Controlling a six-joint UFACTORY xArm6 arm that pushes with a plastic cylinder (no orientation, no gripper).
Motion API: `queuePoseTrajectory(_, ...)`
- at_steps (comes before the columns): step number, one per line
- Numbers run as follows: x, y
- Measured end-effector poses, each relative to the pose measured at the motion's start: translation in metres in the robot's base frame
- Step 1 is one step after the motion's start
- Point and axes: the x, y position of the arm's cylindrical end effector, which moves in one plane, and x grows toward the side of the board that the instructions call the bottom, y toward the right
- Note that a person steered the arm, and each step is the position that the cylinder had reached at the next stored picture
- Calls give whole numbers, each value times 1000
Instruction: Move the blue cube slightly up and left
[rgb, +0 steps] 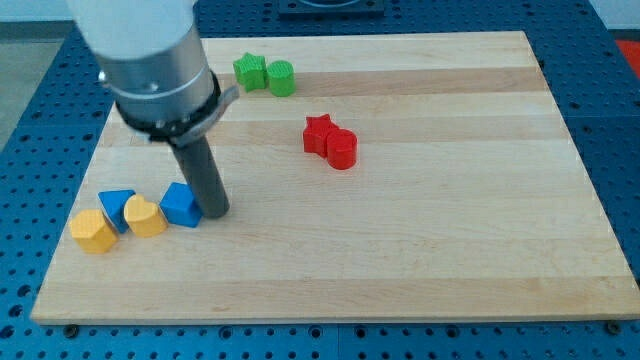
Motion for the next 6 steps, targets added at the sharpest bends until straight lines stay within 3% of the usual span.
queuePoseTrajectory(1, -26, -1)
queuePoseTrajectory(2, -22, 6)
queuePoseTrajectory(4, 37, 30)
queuePoseTrajectory(6, 45, -13)
